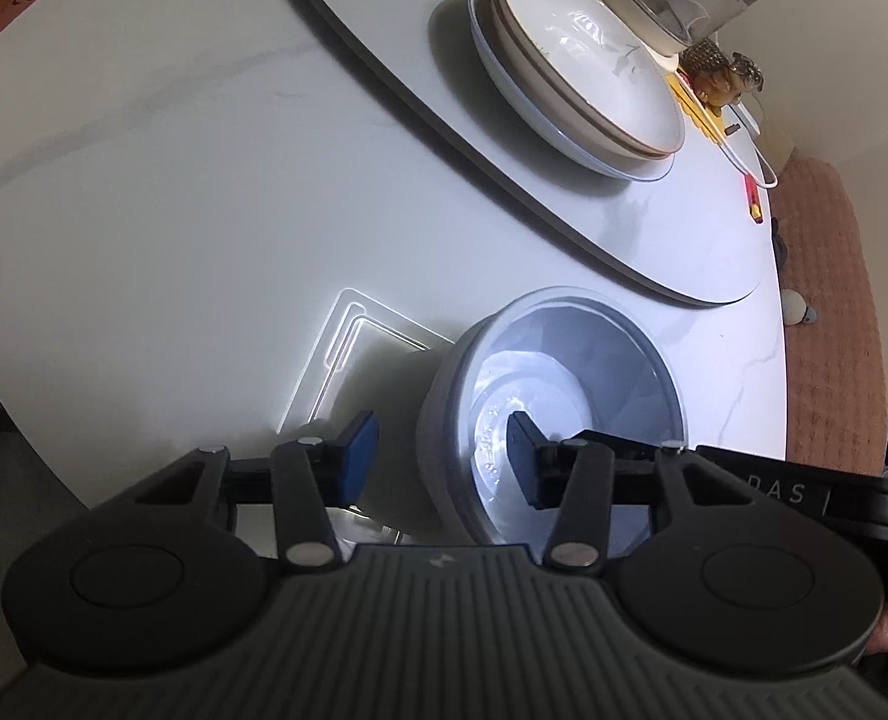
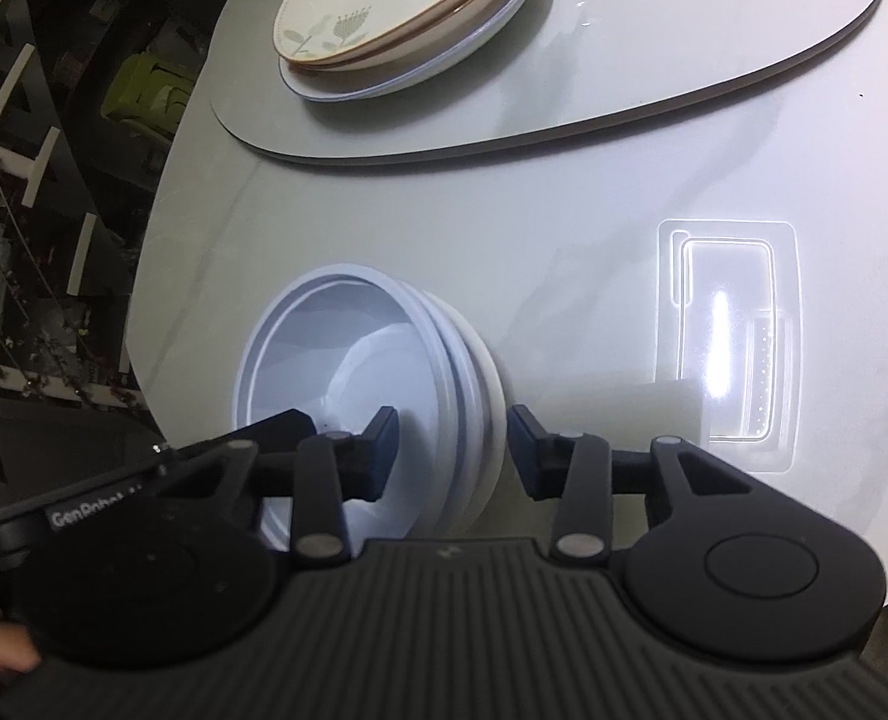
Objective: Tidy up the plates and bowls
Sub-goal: 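Carry the nested bowls with both tools over the flower plate stack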
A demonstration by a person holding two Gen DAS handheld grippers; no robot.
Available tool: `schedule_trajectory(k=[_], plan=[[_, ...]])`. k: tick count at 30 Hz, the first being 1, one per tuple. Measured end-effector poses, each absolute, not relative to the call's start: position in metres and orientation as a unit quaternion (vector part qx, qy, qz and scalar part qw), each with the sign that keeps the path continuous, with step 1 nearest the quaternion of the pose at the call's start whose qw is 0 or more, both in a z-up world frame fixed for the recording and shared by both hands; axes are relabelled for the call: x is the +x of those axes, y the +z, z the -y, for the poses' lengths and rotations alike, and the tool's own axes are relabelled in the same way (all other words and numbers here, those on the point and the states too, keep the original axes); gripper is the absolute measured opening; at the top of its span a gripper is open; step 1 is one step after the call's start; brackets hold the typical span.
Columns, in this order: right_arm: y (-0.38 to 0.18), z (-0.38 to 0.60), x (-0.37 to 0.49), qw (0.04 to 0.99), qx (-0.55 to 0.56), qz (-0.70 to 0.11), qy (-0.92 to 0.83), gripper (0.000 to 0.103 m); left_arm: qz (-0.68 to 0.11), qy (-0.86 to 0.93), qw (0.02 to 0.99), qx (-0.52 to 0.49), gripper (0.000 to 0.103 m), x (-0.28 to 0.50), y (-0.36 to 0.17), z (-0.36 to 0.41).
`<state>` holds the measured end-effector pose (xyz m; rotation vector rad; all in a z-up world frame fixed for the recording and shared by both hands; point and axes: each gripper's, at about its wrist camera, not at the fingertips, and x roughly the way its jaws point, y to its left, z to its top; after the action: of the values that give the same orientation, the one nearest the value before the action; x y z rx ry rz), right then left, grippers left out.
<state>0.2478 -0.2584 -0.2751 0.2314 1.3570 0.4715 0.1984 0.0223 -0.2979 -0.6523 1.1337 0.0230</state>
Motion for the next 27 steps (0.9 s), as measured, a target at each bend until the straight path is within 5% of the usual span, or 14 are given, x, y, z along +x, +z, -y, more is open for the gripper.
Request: schedule_trajectory(k=[7,27], plan=[[-0.280,0.259,0.249,0.745,0.106,-0.622,0.219,0.028,-0.516,0.009,0.807,-0.287,0.028,0.198,-0.299,-0.015],[-0.212,0.285,0.236,0.753,0.093,-0.611,0.226,0.026,-0.531,0.022,0.798,-0.285,0.028,0.183,-0.230,0.021]])
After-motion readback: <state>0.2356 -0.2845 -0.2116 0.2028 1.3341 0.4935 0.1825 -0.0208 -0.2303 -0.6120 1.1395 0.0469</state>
